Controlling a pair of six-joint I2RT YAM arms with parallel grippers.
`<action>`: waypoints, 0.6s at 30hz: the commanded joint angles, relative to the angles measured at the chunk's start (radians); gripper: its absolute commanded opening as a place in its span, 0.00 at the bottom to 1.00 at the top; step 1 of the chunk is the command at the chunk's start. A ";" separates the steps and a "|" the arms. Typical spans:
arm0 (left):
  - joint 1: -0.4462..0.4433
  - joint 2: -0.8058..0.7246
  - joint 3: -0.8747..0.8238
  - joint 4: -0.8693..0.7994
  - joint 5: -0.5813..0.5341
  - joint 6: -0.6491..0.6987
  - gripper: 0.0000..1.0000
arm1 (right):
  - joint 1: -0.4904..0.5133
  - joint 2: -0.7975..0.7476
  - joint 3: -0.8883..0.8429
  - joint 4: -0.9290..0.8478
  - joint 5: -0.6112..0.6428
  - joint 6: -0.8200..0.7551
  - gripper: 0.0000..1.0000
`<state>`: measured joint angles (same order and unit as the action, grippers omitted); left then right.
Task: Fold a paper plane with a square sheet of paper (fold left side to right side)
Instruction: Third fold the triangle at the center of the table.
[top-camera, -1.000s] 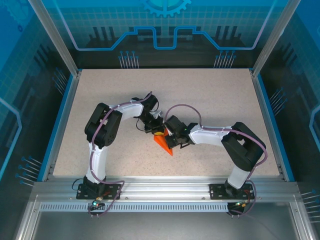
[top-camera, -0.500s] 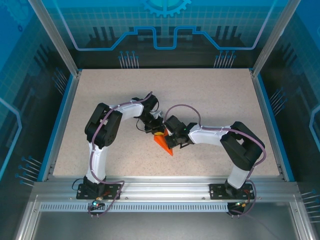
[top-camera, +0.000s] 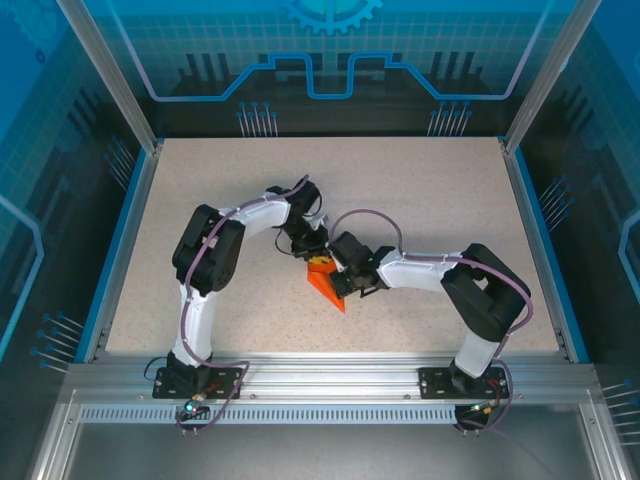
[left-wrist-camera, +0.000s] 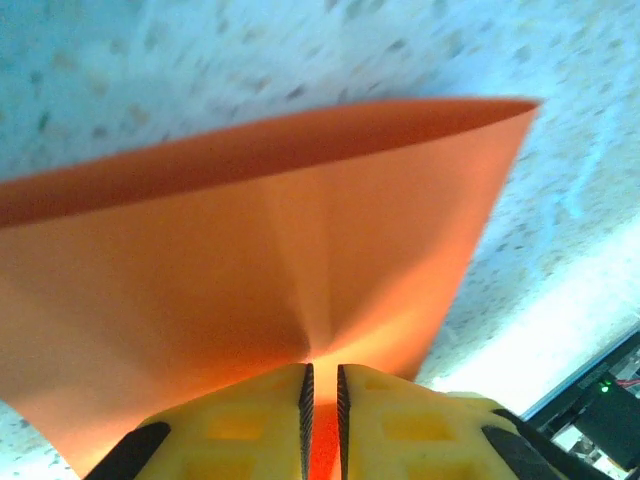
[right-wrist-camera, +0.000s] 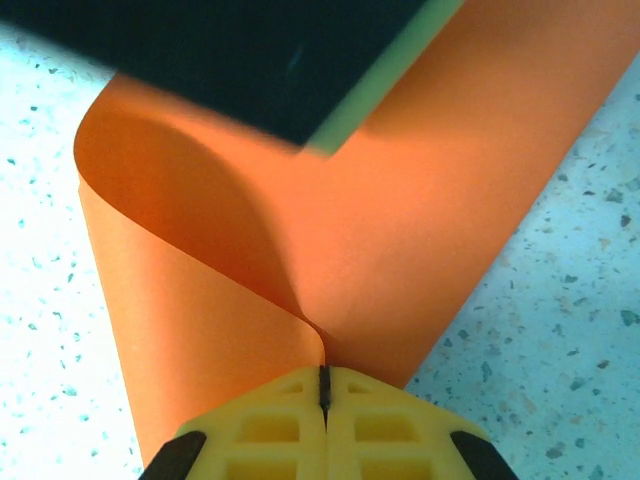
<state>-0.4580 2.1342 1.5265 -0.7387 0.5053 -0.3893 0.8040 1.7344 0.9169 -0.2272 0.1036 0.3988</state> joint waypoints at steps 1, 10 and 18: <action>0.029 0.026 0.055 -0.052 0.005 0.021 0.19 | 0.009 0.016 -0.060 -0.083 -0.050 -0.013 0.00; 0.100 -0.151 -0.102 0.004 -0.010 0.026 0.15 | 0.008 0.016 -0.052 -0.084 -0.055 -0.008 0.00; 0.098 -0.323 -0.330 0.166 0.121 -0.035 0.11 | 0.009 0.024 -0.049 -0.090 -0.059 -0.010 0.00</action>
<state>-0.3534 1.8538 1.2503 -0.6529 0.5434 -0.3939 0.8040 1.7260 0.9001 -0.2085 0.0963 0.3962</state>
